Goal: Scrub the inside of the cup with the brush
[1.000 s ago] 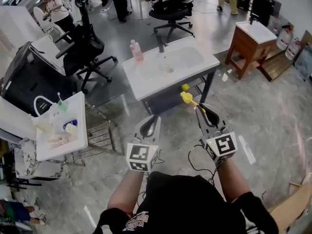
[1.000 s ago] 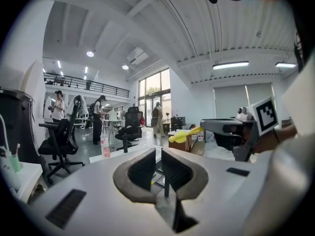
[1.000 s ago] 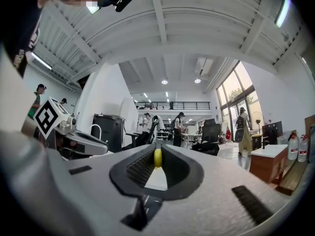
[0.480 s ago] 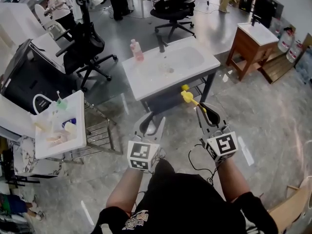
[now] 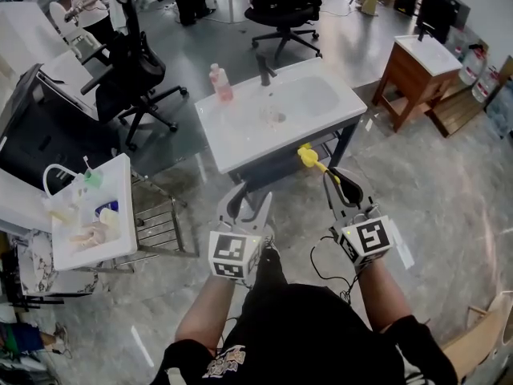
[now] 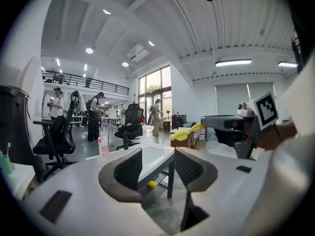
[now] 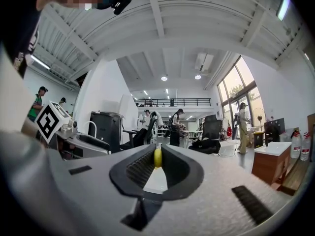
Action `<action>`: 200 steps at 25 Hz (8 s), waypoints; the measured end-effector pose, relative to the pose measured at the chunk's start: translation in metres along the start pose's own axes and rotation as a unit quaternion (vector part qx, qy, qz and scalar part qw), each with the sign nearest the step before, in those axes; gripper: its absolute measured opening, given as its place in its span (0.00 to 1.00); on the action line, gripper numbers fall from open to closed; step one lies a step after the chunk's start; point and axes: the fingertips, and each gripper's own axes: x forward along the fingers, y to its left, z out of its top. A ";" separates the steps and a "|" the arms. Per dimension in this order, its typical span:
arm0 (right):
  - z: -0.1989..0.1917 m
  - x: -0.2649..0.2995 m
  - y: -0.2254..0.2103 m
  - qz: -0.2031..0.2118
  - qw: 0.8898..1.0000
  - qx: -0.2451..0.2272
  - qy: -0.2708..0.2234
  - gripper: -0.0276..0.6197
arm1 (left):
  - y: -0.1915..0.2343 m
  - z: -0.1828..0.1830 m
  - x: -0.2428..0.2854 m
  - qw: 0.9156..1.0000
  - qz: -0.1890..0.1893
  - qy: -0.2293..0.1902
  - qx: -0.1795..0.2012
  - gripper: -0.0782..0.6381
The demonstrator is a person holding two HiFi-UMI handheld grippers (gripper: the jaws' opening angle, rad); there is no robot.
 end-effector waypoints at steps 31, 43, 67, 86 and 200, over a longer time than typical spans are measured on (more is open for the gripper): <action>-0.073 0.306 -0.132 -0.037 0.995 0.041 0.077 0.10 | 0.203 -0.044 0.273 0.994 -0.052 0.091 -0.041 0.36; -0.066 0.354 -0.139 -0.020 0.996 0.017 0.090 0.10 | 0.220 -0.055 0.314 0.990 -0.088 0.104 -0.047 0.36; -0.093 0.410 -0.158 0.174 0.979 0.000 0.111 0.10 | 0.211 -0.110 0.360 0.980 -0.041 0.193 -0.025 0.37; -0.200 0.444 -0.144 0.262 0.942 0.006 0.210 0.10 | 0.212 -0.214 0.414 0.948 -0.066 0.312 0.008 0.37; -0.353 0.462 -0.091 0.324 0.863 0.018 0.386 0.10 | 0.201 -0.290 0.427 0.921 -0.119 0.371 0.017 0.17</action>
